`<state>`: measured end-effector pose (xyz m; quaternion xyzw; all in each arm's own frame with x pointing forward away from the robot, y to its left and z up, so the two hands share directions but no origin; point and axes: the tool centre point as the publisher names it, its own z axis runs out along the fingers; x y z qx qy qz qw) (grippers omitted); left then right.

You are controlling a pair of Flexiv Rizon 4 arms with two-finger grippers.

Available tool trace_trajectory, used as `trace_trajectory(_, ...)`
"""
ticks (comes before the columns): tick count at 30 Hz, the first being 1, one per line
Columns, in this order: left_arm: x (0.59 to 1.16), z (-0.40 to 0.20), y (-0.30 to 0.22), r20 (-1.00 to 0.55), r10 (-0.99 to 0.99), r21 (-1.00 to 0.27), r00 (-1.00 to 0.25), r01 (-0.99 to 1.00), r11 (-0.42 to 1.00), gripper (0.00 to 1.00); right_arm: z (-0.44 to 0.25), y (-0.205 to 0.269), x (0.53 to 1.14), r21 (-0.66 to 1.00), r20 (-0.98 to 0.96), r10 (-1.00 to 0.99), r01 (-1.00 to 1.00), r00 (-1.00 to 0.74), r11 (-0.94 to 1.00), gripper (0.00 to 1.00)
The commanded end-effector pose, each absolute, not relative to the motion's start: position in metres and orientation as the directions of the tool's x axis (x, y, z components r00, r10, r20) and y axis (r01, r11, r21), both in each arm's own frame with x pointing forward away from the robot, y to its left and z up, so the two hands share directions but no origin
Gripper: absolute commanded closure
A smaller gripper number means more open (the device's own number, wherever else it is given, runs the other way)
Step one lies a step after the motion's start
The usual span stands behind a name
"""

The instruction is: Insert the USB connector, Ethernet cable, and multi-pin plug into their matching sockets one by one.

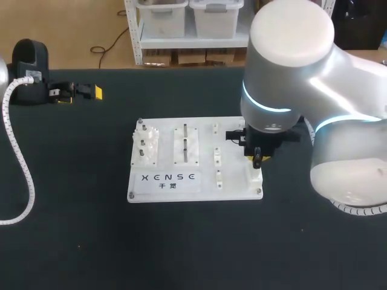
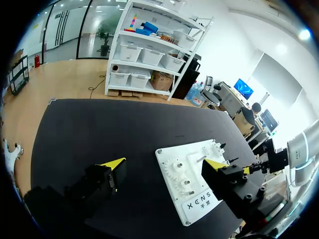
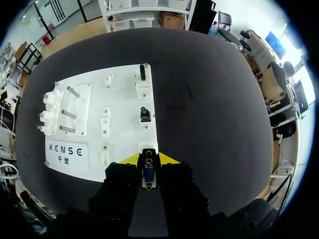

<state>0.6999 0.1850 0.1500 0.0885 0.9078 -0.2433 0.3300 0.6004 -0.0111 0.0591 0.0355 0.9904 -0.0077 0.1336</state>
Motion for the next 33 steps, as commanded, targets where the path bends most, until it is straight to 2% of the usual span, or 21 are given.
trace_trajectory(1, 0.6999, 0.1500, 0.1850, -0.642, 0.000, -0.383, -0.767, 0.321, 0.866, 0.00, 0.0581, -0.0109, 0.6006, -0.007, -0.264, 0.069, 0.073, -0.962, 0.997, 1.00)
trace_trajectory(33, 0.6999, 0.1500, 0.1850, -0.642, 0.000, -0.383, -0.767, 0.321, 0.866, 0.00, 0.0511, -0.0115, 0.5957, -0.019, -0.275, 0.052, 0.059, -0.960, 0.998, 1.00)
